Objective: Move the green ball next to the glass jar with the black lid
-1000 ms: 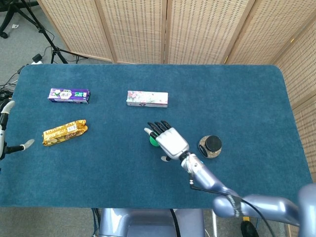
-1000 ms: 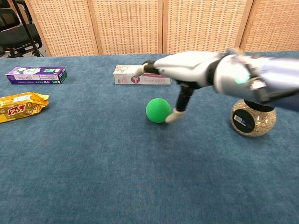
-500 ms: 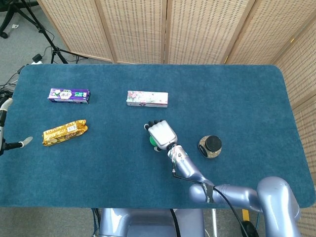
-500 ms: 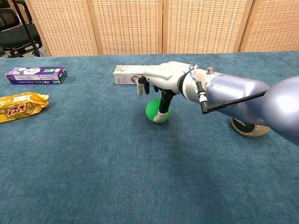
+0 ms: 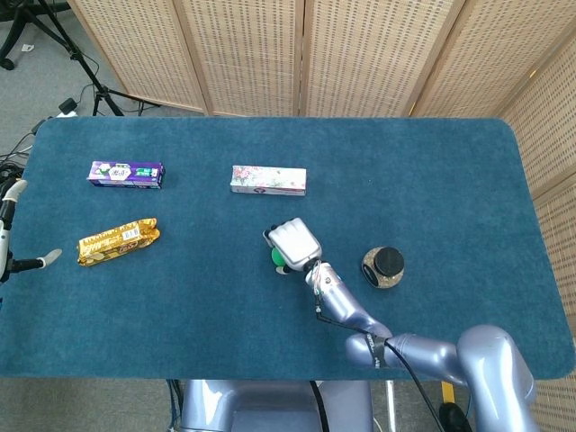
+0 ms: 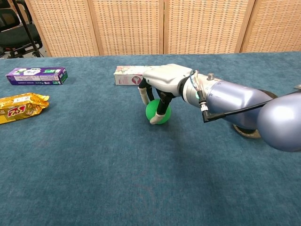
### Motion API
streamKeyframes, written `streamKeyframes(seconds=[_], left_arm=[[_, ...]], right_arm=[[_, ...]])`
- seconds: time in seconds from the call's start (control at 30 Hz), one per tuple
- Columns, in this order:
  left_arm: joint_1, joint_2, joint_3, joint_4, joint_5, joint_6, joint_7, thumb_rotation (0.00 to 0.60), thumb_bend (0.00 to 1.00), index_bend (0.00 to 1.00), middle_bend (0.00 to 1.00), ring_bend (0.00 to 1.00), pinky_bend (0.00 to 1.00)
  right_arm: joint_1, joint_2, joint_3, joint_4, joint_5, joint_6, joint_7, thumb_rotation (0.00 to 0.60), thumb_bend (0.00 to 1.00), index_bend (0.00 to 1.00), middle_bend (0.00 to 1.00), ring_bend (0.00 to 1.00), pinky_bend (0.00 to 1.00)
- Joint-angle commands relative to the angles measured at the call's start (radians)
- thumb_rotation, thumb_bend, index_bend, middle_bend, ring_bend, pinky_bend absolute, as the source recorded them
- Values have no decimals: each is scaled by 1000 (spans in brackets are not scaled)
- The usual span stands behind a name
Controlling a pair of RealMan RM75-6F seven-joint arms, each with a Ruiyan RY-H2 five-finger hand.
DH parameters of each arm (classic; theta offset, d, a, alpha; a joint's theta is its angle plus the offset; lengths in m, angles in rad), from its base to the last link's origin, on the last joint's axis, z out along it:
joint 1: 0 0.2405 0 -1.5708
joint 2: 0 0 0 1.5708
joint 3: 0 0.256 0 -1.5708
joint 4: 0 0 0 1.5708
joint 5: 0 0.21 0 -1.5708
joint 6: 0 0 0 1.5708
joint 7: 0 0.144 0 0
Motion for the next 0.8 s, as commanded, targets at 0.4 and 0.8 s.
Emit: streamKeyframes(seconds=[0.4, 0.8], left_arm=[[-2, -3, -4, 4, -2, -14, 9, 600, 0, 0, 0, 0, 0], [-15, -24, -3, -7, -6, -18, 73, 600, 0, 0, 0, 0, 0]], right_arm=[[7, 148, 51, -43, -72, 30, 22, 600, 260, 482, 559, 572, 510], [5, 394, 33, -80, 324, -184, -120, 600, 260, 481, 571, 572, 510]])
